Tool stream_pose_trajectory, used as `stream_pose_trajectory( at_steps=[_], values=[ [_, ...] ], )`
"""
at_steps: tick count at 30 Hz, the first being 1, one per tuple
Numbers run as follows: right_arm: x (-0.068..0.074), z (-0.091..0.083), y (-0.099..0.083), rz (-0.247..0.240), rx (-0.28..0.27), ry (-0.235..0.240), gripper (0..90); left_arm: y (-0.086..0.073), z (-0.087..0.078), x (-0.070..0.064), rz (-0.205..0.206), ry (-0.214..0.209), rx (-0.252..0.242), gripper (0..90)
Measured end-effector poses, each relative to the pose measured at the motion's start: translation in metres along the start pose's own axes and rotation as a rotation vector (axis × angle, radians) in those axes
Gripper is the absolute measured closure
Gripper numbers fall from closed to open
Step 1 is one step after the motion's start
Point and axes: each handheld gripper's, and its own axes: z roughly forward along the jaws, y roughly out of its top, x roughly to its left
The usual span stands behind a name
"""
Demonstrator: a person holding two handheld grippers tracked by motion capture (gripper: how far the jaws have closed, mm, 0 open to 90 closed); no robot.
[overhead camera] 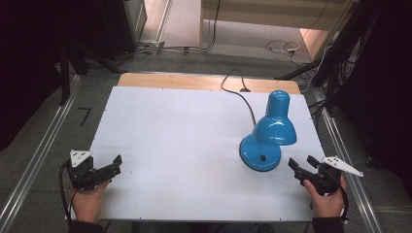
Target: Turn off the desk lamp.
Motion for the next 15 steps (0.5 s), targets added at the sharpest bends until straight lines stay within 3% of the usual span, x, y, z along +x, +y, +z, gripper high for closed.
stream_pose_trajectory(
  at_steps=[15],
  values=[
    [-0.0054, -0.0067, -0.002, 0.01, -0.008, -0.012, 19.3, -0.0001, 0.0002, 0.0004, -0.002, -0.005, 0.006, 2.0]
  ],
)
